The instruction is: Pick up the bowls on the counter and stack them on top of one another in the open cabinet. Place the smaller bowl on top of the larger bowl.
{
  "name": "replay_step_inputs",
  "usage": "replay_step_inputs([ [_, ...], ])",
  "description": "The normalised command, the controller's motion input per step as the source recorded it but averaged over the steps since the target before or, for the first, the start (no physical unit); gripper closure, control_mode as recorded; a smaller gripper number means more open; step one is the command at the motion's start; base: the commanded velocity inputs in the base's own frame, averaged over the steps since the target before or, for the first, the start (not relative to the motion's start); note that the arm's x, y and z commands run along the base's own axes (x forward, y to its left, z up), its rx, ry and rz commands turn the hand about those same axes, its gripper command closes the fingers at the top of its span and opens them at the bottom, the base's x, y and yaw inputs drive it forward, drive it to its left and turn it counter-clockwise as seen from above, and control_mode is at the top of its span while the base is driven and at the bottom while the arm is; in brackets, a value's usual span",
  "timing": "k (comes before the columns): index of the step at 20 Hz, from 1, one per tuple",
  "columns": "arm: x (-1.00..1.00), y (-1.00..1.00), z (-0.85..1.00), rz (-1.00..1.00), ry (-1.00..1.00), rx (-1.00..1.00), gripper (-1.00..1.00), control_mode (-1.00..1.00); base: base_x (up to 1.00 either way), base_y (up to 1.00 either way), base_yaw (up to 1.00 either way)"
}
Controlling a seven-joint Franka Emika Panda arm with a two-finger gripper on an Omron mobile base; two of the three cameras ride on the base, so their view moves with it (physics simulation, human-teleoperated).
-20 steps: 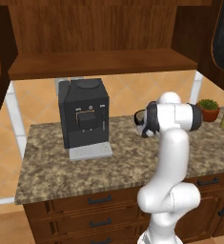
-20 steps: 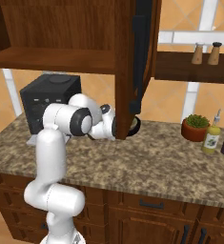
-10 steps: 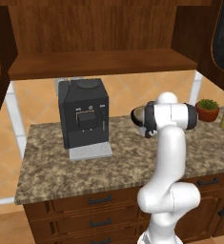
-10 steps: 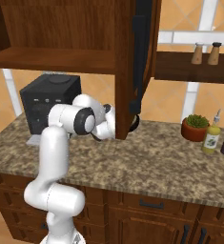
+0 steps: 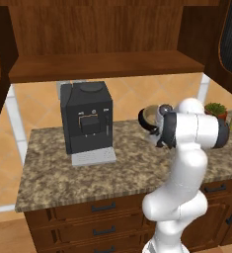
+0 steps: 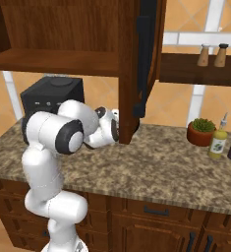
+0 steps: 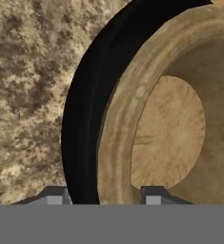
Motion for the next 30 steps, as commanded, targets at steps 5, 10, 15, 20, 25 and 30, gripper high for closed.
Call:
replay_step_inputs([
  [5,-1.0,0.21,1.0,0.0,0.04,0.13,1.0,-1.0,0.0,0.0,0.0],
  [10,-0.98,0.1,1.0,0.0,0.07,0.09,1.0,-1.0,0.0,0.0,0.0],
  [15,-1.0,0.08,1.0,0.0,0.12,0.05,1.0,-1.0,0.0,0.0,0.0],
  [20,-0.98,0.29,1.0,0.02,0.08,0.01,1.0,-1.0,0.0,0.0,0.0],
  [25,-0.96,0.36,1.0,0.0,0.01,0.0,1.0,-1.0,0.0,0.0,0.0],
  [30,-0.89,0.28,1.0,0.0,-0.02,0.0,1.0,-1.0,0.0,0.0,0.0],
])
